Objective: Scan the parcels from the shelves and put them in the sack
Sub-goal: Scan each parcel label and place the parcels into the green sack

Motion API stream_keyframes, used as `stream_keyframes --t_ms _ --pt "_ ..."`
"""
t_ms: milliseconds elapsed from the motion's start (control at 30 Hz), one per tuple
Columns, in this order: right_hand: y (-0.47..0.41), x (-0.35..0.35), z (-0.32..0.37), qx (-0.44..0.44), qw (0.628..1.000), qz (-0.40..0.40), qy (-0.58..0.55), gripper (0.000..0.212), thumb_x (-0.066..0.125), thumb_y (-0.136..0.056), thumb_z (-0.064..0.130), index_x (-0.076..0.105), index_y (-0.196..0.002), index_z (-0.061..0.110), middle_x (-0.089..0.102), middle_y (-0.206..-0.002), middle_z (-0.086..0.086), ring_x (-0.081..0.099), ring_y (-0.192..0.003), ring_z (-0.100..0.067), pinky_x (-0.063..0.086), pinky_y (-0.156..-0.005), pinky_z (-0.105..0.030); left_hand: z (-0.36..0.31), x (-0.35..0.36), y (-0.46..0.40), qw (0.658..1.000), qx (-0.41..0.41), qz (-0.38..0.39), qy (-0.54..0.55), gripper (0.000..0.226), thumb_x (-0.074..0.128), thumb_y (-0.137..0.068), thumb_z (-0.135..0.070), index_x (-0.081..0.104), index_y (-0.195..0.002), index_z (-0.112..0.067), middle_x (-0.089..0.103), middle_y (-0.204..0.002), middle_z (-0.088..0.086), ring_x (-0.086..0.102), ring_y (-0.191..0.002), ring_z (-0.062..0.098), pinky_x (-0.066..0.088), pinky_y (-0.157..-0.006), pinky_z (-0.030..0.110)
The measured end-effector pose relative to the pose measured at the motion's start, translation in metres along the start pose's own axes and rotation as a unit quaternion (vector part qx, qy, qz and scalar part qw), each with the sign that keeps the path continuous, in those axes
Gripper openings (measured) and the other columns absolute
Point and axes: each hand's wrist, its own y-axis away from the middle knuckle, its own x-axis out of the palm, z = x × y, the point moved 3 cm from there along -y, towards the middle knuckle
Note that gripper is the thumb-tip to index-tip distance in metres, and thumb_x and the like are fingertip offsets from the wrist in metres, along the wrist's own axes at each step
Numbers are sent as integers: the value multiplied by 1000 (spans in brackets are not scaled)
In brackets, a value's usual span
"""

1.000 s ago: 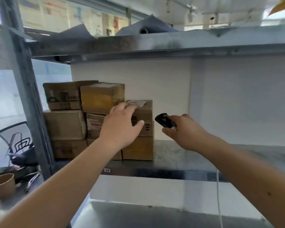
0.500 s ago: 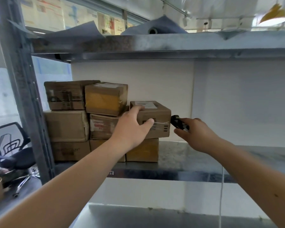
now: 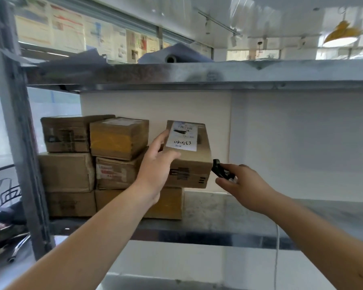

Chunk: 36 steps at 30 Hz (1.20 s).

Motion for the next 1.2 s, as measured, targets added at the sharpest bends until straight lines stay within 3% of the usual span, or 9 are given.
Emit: stream_keyframes --t_ms 100,233,367,500,633,733,967,1033,1200 --pt "12 -17 -21 3 1000 3 9 52 58 -100 51 52 -149 34 57 -110 5 58 -86 -9 44 -66 -17 -7 25 5 998 35 37 -36 89 77 -70 -26 40 -127 -82 50 -141 -27 43 -131 5 34 -100 31" --pt "33 -39 -50 19 999 5 32 50 58 -99 52 55 -145 35 56 -106 8 59 -80 -10 44 -58 -18 -4 61 12 991 48 104 -66 120 75 -60 -9 24 -150 -69 37 -157 -5 40 -143 25 45 -115 51" --pt "54 -59 -75 42 997 0 58 39 59 -98 51 63 -133 35 54 -96 7 59 -71 -12 44 -53 -17 4 100 16 985 67 146 -66 115 72 -59 -6 30 -145 -70 44 -151 -5 48 -137 26 53 -106 53" --pt "78 -78 -96 72 995 5 62 41 56 -99 55 61 -136 38 56 -98 6 59 -72 -11 38 -54 -18 18 134 21 983 78 150 -69 104 92 -68 -26 33 -138 -74 51 -142 -15 56 -130 14 55 -106 45" --pt "95 -92 -110 90 994 24 64 29 57 -100 50 70 -117 30 63 -77 2 50 -53 -8 30 -45 -21 41 158 27 983 79 151 -62 106 100 -60 -35 33 -129 -79 54 -134 -27 57 -121 0 54 -107 36" --pt "106 -101 -120 112 993 26 1 30 59 -100 47 71 -111 22 52 -58 9 41 -44 -5 26 -42 -18 60 169 30 986 77 139 -49 108 101 -50 -47 35 -131 -76 58 -123 -36 59 -119 -3 57 -100 32" --pt "119 -115 -112 118 991 54 -29 24 58 -99 51 73 -106 34 47 -50 14 38 -43 -5 25 -41 -17 83 177 25 970 176 78 -149 117 101 -54 -50 29 -146 -65 35 -148 -18 38 -131 -7 38 -104 20" --pt "117 -116 -104 125 990 61 -7 28 59 -98 53 74 -111 33 49 -49 14 40 -42 -5 26 -41 -17 87 173 19 958 203 73 -187 118 101 -58 -45 26 -148 -63 30 -151 -15 37 -131 -1 36 -103 20" --pt "119 -106 -81 140 988 71 -1 30 61 -93 54 74 -118 43 46 -48 14 40 -41 -6 26 -40 -16 91 156 3 938 250 63 -232 114 97 -64 -47 23 -148 -65 22 -156 -13 31 -143 18 37 -111 36"
